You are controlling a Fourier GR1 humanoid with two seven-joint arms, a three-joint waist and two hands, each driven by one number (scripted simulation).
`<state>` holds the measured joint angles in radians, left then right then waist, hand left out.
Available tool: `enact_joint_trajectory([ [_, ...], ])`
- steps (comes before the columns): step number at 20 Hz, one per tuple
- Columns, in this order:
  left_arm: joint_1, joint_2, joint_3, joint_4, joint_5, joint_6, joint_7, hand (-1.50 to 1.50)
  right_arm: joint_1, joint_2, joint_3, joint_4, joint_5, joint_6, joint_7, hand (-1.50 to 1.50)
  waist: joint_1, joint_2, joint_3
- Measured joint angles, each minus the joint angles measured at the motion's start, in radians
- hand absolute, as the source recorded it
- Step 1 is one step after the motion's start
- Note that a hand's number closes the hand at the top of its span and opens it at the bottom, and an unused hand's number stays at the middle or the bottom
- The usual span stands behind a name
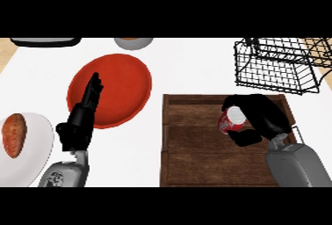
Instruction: Pick the can from the tray and place it in the tiered basket
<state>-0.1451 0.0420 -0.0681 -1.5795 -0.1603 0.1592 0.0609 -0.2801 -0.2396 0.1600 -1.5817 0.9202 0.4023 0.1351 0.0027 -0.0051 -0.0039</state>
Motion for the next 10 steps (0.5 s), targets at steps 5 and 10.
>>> enact_joint_trajectory([
  [5, 0.000, -0.016, -0.004, 0.024, -0.009, 0.009, -0.021, 0.00, -0.039, 0.025, 0.002, 0.057, 0.083, -0.047, 0.050, 1.50, 0.001, 0.000, 0.000],
  [10, 0.000, -0.012, 0.000, 0.026, -0.005, 0.002, -0.030, 0.00, -0.074, 0.056, 0.029, 0.123, 0.223, 0.025, 0.303, 1.50, 0.012, -0.006, -0.007],
])
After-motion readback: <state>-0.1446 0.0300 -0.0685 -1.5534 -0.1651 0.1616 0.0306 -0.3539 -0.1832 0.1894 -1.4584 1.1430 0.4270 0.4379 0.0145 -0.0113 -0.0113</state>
